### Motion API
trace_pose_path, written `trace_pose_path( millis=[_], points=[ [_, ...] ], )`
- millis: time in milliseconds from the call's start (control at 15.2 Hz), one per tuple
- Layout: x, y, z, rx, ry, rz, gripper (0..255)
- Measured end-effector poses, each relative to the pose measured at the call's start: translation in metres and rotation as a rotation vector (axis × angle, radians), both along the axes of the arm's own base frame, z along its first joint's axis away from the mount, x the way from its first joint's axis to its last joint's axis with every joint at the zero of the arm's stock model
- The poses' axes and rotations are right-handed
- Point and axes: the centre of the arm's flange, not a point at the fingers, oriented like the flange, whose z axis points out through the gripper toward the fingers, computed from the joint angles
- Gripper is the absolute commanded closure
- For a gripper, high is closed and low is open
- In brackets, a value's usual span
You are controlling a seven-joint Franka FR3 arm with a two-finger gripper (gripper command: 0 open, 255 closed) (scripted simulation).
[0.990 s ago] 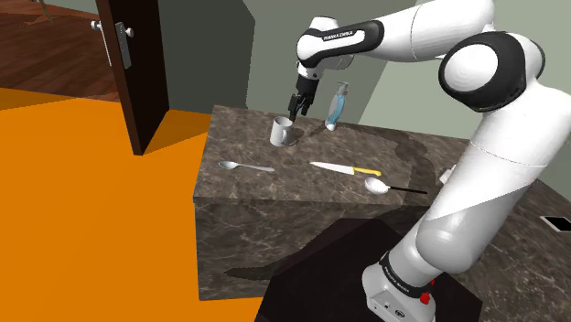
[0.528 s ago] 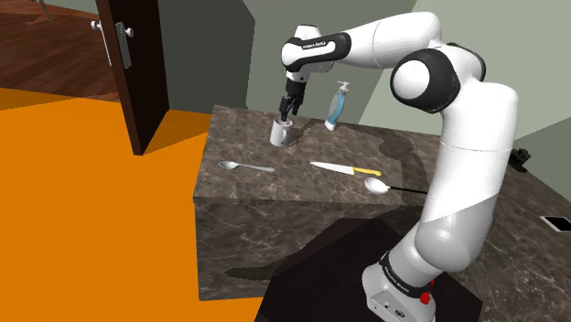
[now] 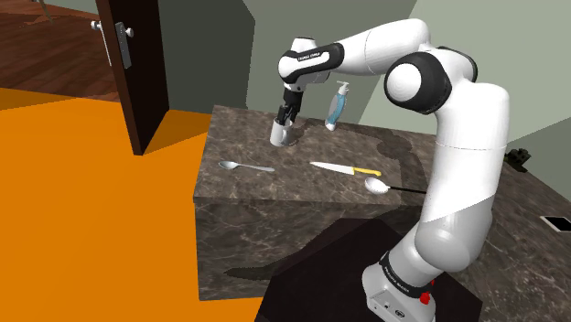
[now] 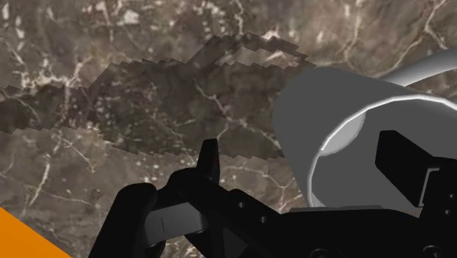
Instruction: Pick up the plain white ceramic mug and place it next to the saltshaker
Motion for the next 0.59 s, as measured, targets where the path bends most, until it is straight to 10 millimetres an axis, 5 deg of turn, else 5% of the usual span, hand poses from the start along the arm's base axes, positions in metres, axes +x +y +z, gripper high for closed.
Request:
trace_pose_path(
  millis=[330,396,594],
  points=[
    [-0.0003,0.0000,-0.0012,0.000,-0.001,0.000,0],
    [-0.0003,0.0000,-0.0012,0.000,-0.001,0.000,255],
    [-0.0003,0.0000,-0.0012,0.000,-0.001,0.000,255]
  ],
)
